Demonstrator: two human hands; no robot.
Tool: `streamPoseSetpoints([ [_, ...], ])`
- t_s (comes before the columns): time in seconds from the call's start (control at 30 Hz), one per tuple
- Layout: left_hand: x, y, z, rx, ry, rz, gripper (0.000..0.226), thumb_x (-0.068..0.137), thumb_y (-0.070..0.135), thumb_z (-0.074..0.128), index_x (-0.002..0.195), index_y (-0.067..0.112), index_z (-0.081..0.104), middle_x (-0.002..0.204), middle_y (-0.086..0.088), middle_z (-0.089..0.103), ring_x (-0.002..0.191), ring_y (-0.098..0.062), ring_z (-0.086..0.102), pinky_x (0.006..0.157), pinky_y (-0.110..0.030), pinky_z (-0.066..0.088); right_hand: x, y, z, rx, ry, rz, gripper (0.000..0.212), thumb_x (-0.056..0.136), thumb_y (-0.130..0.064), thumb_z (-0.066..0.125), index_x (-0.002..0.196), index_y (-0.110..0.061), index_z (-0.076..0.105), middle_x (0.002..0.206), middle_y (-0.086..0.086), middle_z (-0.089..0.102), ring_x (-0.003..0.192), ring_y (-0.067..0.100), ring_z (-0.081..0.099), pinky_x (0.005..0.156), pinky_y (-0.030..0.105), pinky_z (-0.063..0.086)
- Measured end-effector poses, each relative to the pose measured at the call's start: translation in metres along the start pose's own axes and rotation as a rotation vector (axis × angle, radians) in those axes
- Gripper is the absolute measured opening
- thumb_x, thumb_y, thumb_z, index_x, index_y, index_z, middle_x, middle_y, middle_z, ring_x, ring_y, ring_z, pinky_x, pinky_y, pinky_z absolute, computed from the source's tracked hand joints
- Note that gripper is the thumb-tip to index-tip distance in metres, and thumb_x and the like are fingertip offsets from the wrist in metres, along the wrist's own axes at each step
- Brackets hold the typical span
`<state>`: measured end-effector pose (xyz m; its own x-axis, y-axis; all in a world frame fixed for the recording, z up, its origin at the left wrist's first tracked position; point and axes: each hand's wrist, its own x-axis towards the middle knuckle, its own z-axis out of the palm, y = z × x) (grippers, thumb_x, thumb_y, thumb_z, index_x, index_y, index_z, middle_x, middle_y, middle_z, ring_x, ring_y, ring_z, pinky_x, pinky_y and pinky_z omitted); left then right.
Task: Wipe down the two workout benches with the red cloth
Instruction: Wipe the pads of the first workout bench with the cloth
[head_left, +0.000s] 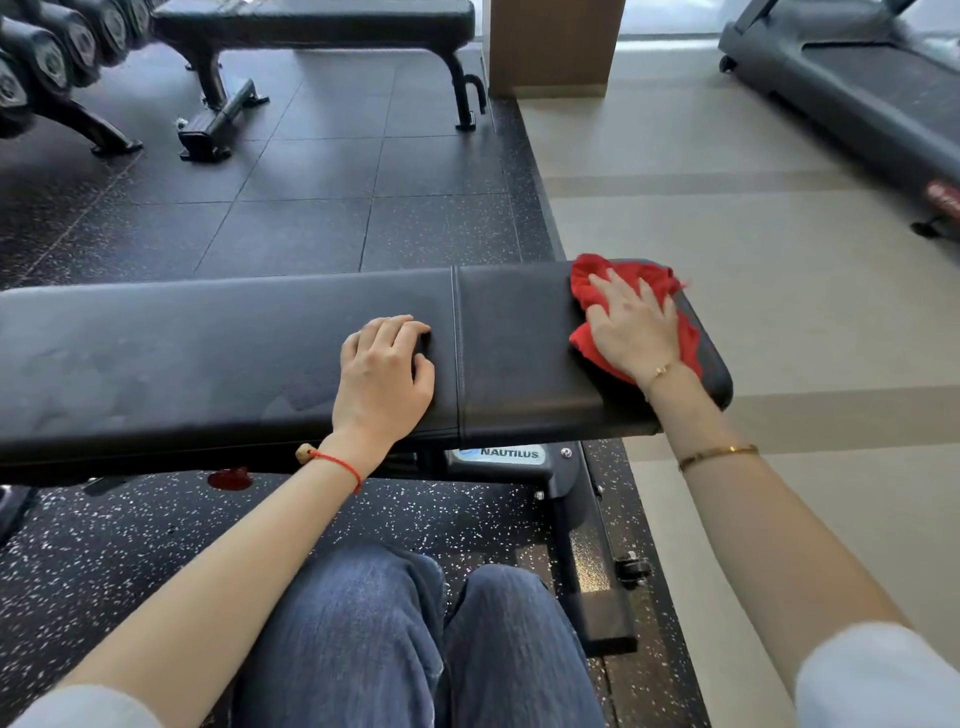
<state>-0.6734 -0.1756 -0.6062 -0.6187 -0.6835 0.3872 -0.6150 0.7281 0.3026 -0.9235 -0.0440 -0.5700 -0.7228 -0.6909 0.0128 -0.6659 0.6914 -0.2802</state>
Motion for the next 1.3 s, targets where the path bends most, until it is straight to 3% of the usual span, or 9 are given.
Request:
streamPoseSetpoints([
  [0.23,0.001,-0.002,-0.003,-0.017,-0.007,0.001,0.031,0.091,0.018,0.055,0.122,0.018,0.063,0.131,-0.001,0.061,0.127,-0.023,0.05,0.108,-0.041,0.033,-0.05,-0.047,0.019,-0.009,-0.069,-0.435,0.052,0.095,-0.033,0.04,0.147,-0.037,0.034,0.158,-0.016,0.025,0.149,0.017,0.015,0.121,0.044,0.005],
  [0.33,0.0,-0.004,-0.003,-0.017,-0.018,0.008,0.032,0.093,0.019,0.055,0.123,0.019,0.062,0.133,0.0,0.06,0.128,-0.023,0.049,0.109,-0.041,0.033,-0.064,-0.02,0.017,-0.028,0.009,-0.374,0.054,0.094,-0.031,0.043,0.147,-0.038,0.036,0.157,-0.016,0.028,0.148,0.017,0.017,0.121,0.044,0.003],
  [0.43,0.001,-0.003,-0.003,-0.013,-0.023,0.008,0.032,0.093,0.019,0.054,0.124,0.018,0.061,0.134,-0.001,0.06,0.129,-0.023,0.049,0.11,-0.041,0.033,-0.054,0.007,0.009,-0.026,0.071,-0.187,0.054,0.093,-0.029,0.044,0.147,-0.036,0.037,0.157,-0.014,0.029,0.148,0.02,0.018,0.121,0.046,0.002],
  [0.63,0.0,0.001,-0.003,0.004,-0.018,-0.001,0.033,0.093,0.017,0.054,0.125,0.017,0.061,0.133,-0.003,0.059,0.129,-0.024,0.049,0.111,-0.042,0.033,0.011,0.01,0.002,0.012,0.012,0.04,0.054,0.097,-0.035,0.032,0.15,-0.035,0.029,0.161,-0.011,0.019,0.149,0.025,0.012,0.12,0.052,-0.003],
  [0.8,0.001,0.001,-0.002,0.005,-0.009,-0.014,0.032,0.091,0.018,0.054,0.123,0.018,0.061,0.131,-0.001,0.059,0.128,-0.023,0.049,0.111,-0.042,0.034,0.036,-0.035,0.006,-0.047,-0.061,-0.15,0.052,0.097,-0.035,0.032,0.149,-0.036,0.03,0.161,-0.014,0.02,0.149,0.023,0.013,0.12,0.05,0.001],
  [0.97,0.001,0.0,0.001,0.0,0.007,-0.018,0.032,0.089,0.018,0.056,0.121,0.018,0.062,0.13,-0.001,0.061,0.126,-0.023,0.051,0.109,-0.042,0.035,-0.013,-0.09,0.029,-0.015,-0.124,-0.496,0.053,0.096,-0.034,0.037,0.149,-0.037,0.031,0.16,-0.015,0.022,0.15,0.019,0.012,0.121,0.047,0.0],
  [1.03,0.001,-0.001,0.001,0.0,0.008,-0.013,0.032,0.09,0.018,0.056,0.121,0.018,0.062,0.131,-0.001,0.061,0.126,-0.023,0.051,0.109,-0.042,0.035,-0.036,-0.086,0.029,0.021,-0.118,-0.55,0.055,0.095,-0.033,0.04,0.149,-0.037,0.032,0.159,-0.015,0.023,0.15,0.018,0.012,0.122,0.046,-0.001],
  [1.17,0.0,-0.004,0.001,-0.01,0.002,-0.001,0.033,0.092,0.021,0.054,0.124,0.02,0.061,0.133,0.001,0.06,0.128,-0.021,0.05,0.111,-0.042,0.035,-0.053,-0.041,0.021,0.004,-0.029,-0.461,0.056,0.093,-0.031,0.044,0.148,-0.036,0.035,0.158,-0.015,0.027,0.149,0.018,0.017,0.121,0.045,0.004],
  [1.3,-0.001,-0.004,0.002,0.0,0.0,0.0,0.033,0.093,0.02,0.052,0.125,0.019,0.061,0.134,0.0,0.06,0.129,-0.022,0.05,0.111,-0.041,0.035,-0.029,0.003,0.009,-0.038,0.018,-0.212,0.055,0.094,-0.031,0.042,0.148,-0.035,0.035,0.158,-0.011,0.027,0.148,0.022,0.018,0.121,0.047,0.003],
])
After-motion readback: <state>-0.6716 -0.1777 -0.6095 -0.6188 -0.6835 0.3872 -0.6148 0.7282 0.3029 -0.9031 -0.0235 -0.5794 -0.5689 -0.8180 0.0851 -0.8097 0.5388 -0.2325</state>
